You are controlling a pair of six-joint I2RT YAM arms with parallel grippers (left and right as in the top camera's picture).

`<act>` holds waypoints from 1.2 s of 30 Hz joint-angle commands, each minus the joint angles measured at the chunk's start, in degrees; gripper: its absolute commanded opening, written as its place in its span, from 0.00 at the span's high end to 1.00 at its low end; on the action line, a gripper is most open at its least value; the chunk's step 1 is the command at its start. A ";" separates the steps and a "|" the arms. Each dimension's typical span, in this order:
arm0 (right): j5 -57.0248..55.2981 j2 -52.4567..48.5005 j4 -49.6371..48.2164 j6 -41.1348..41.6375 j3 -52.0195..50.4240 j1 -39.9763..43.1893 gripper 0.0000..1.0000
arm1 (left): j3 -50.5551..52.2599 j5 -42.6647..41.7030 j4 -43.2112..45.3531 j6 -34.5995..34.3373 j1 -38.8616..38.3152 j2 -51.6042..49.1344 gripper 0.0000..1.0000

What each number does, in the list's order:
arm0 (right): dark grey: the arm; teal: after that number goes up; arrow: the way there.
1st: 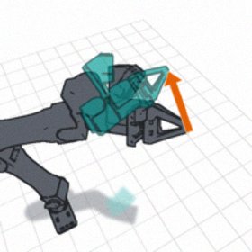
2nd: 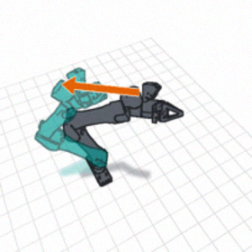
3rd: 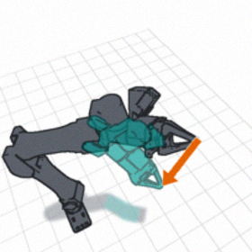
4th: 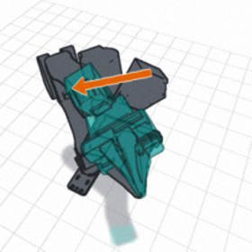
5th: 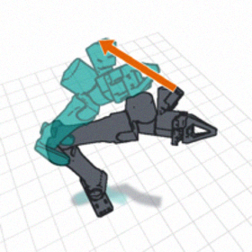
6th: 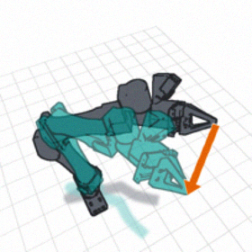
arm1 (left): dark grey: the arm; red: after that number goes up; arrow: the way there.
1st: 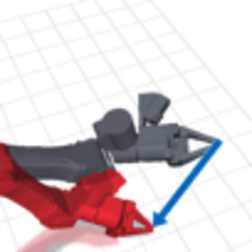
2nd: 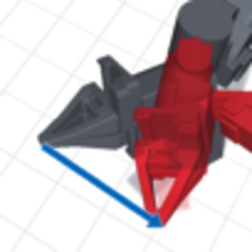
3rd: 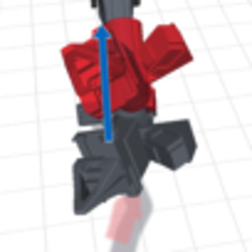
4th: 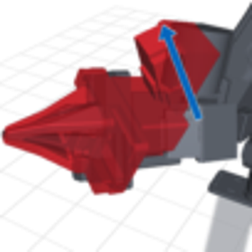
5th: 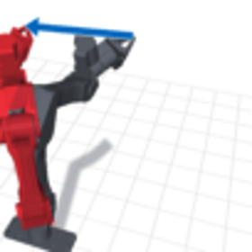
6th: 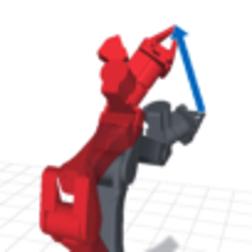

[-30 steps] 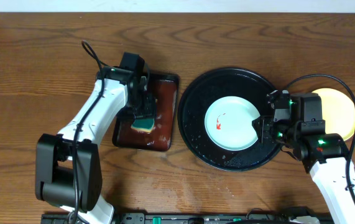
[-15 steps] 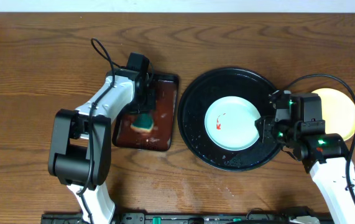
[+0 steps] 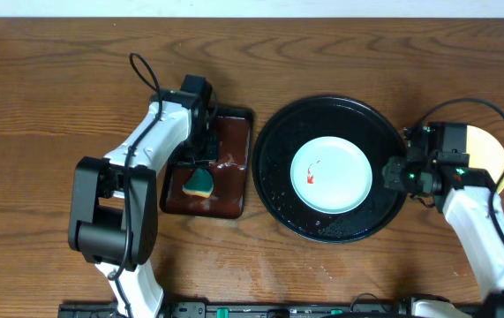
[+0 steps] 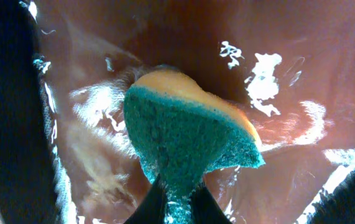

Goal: Clean dirty plates on tray and stack at the side
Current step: 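Grasp sponge with left gripper and lift it from dark tray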

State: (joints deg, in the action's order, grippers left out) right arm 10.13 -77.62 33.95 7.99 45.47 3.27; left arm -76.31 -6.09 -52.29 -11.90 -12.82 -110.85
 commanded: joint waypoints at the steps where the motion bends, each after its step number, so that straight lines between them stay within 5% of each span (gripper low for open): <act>1: 5.95 -5.05 -2.21 -3.89 0.81 0.39 0.70 | -6.25 -0.87 -3.54 1.25 -2.08 3.43 0.93; 5: 11.19 -10.40 -5.22 -7.06 0.81 0.33 0.69 | -10.01 -2.36 -5.55 1.38 -4.92 4.55 0.93; 10: 11.80 -16.26 -7.32 -7.19 0.81 -0.22 0.73 | -10.93 -14.23 -2.43 0.55 -8.74 5.18 0.93; 15: 12.00 -18.14 -7.85 -7.15 0.81 -0.70 0.99 | -10.58 -16.68 2.21 -2.93 -13.44 4.92 0.93; 27: 5.86 -18.05 -6.16 -1.44 0.81 -5.62 0.99 | -10.16 -14.84 16.20 -13.22 -28.61 -0.39 0.92; 36: 2.10 -18.05 -5.46 1.42 0.81 -8.26 0.99 | -10.16 -15.80 22.27 -19.87 -32.52 -11.13 0.92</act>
State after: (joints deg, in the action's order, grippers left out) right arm 12.97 -94.65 28.01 7.77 46.89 -3.53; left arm -86.04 -21.32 -30.98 -29.06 -45.56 -119.15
